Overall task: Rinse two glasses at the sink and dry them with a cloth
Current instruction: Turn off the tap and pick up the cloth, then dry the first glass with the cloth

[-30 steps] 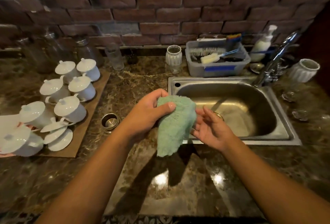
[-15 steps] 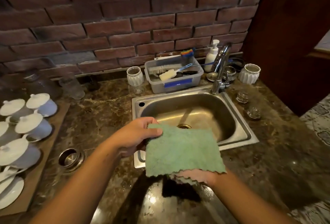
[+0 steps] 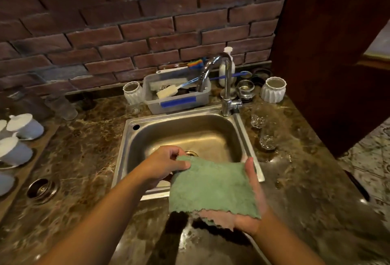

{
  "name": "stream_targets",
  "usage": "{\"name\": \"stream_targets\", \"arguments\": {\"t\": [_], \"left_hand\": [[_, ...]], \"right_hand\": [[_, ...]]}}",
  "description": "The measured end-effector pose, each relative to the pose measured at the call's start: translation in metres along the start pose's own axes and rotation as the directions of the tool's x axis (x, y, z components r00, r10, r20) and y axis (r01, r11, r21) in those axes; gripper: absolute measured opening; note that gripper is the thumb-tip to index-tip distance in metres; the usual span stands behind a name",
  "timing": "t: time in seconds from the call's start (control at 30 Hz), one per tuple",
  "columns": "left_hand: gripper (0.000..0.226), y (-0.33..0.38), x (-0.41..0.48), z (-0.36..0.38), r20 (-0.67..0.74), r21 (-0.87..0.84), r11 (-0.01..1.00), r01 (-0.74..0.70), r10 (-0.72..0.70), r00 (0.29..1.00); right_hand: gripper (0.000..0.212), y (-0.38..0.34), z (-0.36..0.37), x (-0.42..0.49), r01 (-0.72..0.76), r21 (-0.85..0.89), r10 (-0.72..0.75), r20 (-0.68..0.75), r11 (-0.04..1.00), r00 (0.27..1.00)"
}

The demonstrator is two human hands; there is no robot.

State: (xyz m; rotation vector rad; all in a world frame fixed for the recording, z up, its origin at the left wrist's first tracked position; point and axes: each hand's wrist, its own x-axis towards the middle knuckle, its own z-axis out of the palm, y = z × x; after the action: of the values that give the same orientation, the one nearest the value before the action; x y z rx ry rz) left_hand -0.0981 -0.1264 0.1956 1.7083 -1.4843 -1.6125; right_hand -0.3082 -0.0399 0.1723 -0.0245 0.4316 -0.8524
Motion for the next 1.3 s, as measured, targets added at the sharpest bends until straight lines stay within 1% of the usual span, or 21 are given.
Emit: {"name": "stream_targets", "arguments": {"t": [0.07,0.1,0.17,0.27,0.3,0.4,0.43,0.47,0.5,0.53,0.57,0.6,0.63,0.73,0.8,0.9,0.97,1.0,1.03,1.17,1.3], "left_hand": [[0.021,0.018,0.014,0.032,0.013,0.054,0.998,0.01,-0.01,1.0],[0.022,0.027,0.021,0.047,0.028,0.074,0.997,0.011,-0.014,1.0],[0.019,0.044,0.038,0.079,0.061,0.115,0.993,0.002,-0.01,0.998],[0.017,0.068,0.062,0.123,0.11,0.228,0.973,-0.038,0.013,0.994],[0.016,0.076,0.069,0.138,0.128,0.27,0.961,-0.061,0.026,0.991],[0.017,0.099,0.092,0.174,0.174,0.388,0.914,-0.12,0.055,0.983],[0.018,0.106,0.099,0.184,0.182,0.417,0.9,-0.126,0.054,0.982],[0.02,0.112,0.107,0.194,0.181,0.445,0.886,-0.134,0.058,0.982],[0.022,0.117,0.115,0.203,0.168,0.484,0.862,-0.149,0.076,0.983],[0.025,0.123,0.123,0.211,0.15,0.538,0.825,-0.176,0.112,0.982],[0.029,0.128,0.131,0.218,0.136,0.6,0.773,-0.206,0.156,0.978],[0.035,0.132,0.138,0.225,0.127,0.657,0.717,-0.232,0.198,0.972],[0.043,0.137,0.145,0.231,0.123,0.7,0.669,-0.25,0.232,0.965],[0.067,0.139,0.167,0.243,0.135,0.764,0.589,-0.262,0.252,0.958],[0.077,0.135,0.181,0.249,0.144,0.811,0.534,-0.238,0.211,0.967],[0.081,0.129,0.198,0.257,0.164,0.9,0.384,-0.206,0.139,0.977],[0.078,0.129,0.206,0.262,0.171,0.943,0.269,-0.197,0.117,0.978],[0.075,0.129,0.21,0.264,0.173,0.951,0.238,-0.196,0.115,0.978],[0.073,0.13,0.212,0.265,0.173,0.954,0.229,-0.195,0.111,0.979],[0.071,0.129,0.221,0.265,0.19,0.939,0.279,-0.203,0.075,0.979],[0.07,0.118,0.224,0.263,0.184,0.926,0.312,-0.211,0.113,0.976]], "right_hand": [[0.099,-0.025,-0.021,-0.015,-0.004,0.008,0.004,-0.044,1.0,0.999],[0.095,-0.035,-0.03,-0.025,-0.009,-0.016,0.008,-0.059,1.0,0.998],[0.095,-0.057,-0.055,-0.038,-0.029,-0.026,0.025,-0.119,0.999,0.993],[0.096,-0.089,-0.08,-0.063,-0.007,0.037,0.015,-0.2,0.999,0.98],[0.09,-0.099,-0.085,-0.072,0.013,0.045,-0.003,-0.216,0.999,0.976],[0.06,-0.128,-0.108,-0.093,0.072,0.095,-0.047,-0.249,0.993,0.967],[0.056,-0.137,-0.116,-0.1,0.095,0.109,-0.063,-0.268,0.99,0.961],[0.058,-0.145,-0.123,-0.106,0.116,0.13,-0.074,-0.29,0.985,0.954],[0.07,-0.153,-0.128,-0.111,0.129,0.139,-0.08,-0.313,0.982,0.946],[0.087,-0.161,-0.134,-0.114,0.149,0.14,-0.095,-0.332,0.979,0.938],[0.102,-0.167,-0.138,-0.118,0.178,0.137,-0.119,-0.359,0.974,0.926],[0.111,-0.172,-0.143,-0.121,0.2,0.149,-0.136,-0.359,0.968,0.923],[0.114,-0.178,-0.147,-0.124,0.218,0.162,-0.15,-0.354,0.962,0.923],[0.116,-0.193,-0.162,-0.129,0.275,0.191,-0.193,-0.362,0.942,0.912],[0.118,-0.2,-0.169,-0.13,0.292,0.178,-0.21,-0.373,0.94,0.904],[0.119,-0.209,-0.178,-0.128,0.313,0.179,-0.225,-0.389,0.933,0.893],[0.117,-0.215,-0.182,-0.126,0.292,0.188,-0.205,-0.378,0.938,0.903],[0.116,-0.218,-0.184,-0.125,0.276,0.191,-0.19,-0.372,0.942,0.909],[0.114,-0.22,-0.185,-0.124,0.256,0.191,-0.173,-0.367,0.948,0.914],[0.113,-0.228,-0.189,-0.116,0.219,0.157,-0.143,-0.391,0.963,0.909],[0.116,-0.23,-0.183,-0.107,0.193,0.181,-0.111,-0.386,0.964,0.916]]}}
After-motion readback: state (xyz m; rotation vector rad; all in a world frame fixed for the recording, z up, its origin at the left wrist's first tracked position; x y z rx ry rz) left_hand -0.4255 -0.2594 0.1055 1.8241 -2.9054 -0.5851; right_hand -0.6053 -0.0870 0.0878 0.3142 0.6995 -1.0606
